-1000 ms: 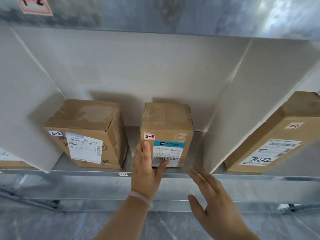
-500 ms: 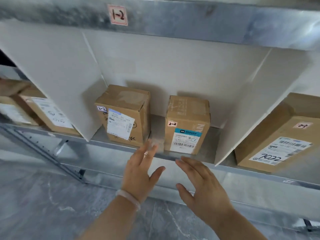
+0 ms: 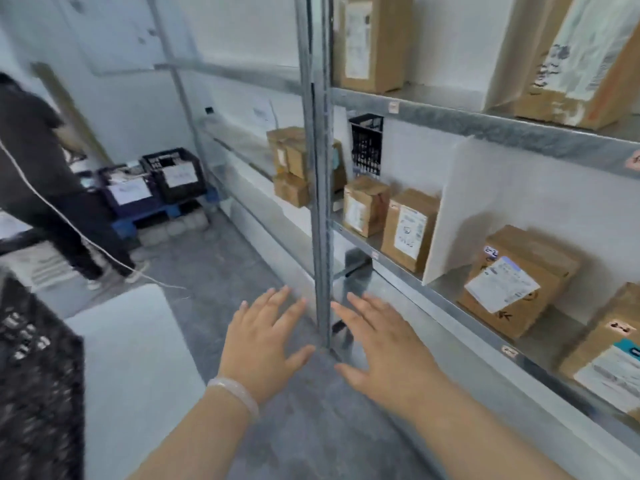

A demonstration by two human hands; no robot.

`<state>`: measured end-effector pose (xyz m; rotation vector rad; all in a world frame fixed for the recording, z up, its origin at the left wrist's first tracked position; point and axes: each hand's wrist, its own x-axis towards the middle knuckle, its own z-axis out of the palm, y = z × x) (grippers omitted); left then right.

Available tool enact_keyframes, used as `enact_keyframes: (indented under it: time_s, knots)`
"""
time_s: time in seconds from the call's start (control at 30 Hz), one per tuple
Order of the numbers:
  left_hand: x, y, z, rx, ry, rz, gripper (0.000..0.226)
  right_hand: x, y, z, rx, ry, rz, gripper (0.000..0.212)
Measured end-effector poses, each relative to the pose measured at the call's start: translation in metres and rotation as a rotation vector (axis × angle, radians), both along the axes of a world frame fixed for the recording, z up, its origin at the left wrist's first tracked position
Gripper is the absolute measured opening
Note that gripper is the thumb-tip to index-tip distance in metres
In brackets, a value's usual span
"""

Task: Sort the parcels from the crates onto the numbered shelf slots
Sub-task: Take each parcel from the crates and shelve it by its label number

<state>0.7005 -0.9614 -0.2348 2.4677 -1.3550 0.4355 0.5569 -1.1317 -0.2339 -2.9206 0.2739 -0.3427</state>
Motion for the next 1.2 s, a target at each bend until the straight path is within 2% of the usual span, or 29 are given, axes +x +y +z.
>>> enact_keyframes:
  time_s: [0.27,0.4,0.57,0.8,0.97,1.07,1.2]
  knots:
    - [0.051,0.248,0.042,-0.003,-0.129,0.347,0.065,0.121,0.207,0.035,0.045,-0.101,0.303,0.082]
    - [0.069,0.365,0.054,0.024,-0.186,0.496,0.063,0.170,0.312,0.042,-0.008,-0.137,0.435,0.078]
    - [0.079,0.476,0.052,0.010,-0.124,0.712,0.065,0.215,0.417,0.046,0.051,-0.124,0.594,0.079]
    - [0.092,0.569,0.034,0.007,0.012,0.949,0.065,0.276,0.510,0.040,0.019,-0.109,0.790,0.079]
    - [0.101,0.614,0.026,0.032,0.041,1.075,0.063,0.321,0.574,0.038,0.058,-0.093,0.953,0.078]
    - [0.112,0.646,0.022,-0.026,0.102,1.151,0.062,0.344,0.609,0.035,0.081,-0.066,1.033,0.077]
    - [0.124,0.688,0.010,-0.038,0.163,1.226,0.064,0.365,0.650,0.029,0.091,-0.023,1.069,0.077]
